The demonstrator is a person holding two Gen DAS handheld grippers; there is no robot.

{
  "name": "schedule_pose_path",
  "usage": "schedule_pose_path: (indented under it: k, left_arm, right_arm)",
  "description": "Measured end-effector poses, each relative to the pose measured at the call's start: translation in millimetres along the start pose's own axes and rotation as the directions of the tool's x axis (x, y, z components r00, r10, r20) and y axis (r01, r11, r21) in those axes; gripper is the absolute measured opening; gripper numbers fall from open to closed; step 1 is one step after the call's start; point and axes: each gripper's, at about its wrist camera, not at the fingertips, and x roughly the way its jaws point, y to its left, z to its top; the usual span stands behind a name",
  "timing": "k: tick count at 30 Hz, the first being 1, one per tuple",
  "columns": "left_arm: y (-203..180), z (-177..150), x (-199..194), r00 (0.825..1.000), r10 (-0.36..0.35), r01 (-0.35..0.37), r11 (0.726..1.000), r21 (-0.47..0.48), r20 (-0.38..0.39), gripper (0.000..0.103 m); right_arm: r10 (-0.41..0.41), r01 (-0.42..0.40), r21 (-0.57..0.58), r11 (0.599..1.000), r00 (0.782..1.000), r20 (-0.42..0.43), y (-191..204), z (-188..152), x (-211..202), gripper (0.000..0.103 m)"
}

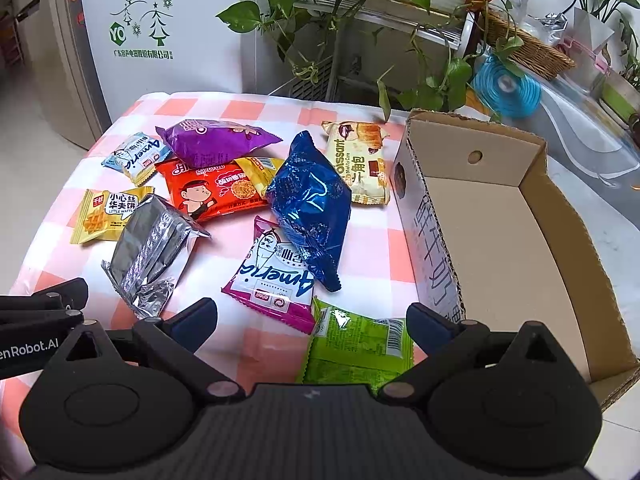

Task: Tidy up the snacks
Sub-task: 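Close the right tool on the blue foil bag while the left tool grasps the silver foil bag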

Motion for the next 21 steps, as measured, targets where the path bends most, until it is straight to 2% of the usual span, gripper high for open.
schedule_pose_path:
  k: [10,21]
  left_arm:
    - [-1.7,-0.1,-1.0,1.0,-0.007,0.007,1.0,0.005,0.002,0.1]
    - [-4.7,-1.9,-2.2,0.999,-0.048,0.048,0.999,-0.001,-0.005,0.1]
  right_arm:
    - [0.008,-0.008,0.001,1.0,1.0,-0.001,-1.6,0.2,-0.7,0.103]
    - [0.029,-0.029,0.004,1.0,1.0,0.0,-9.1,-2.3,-0.3,0.103]
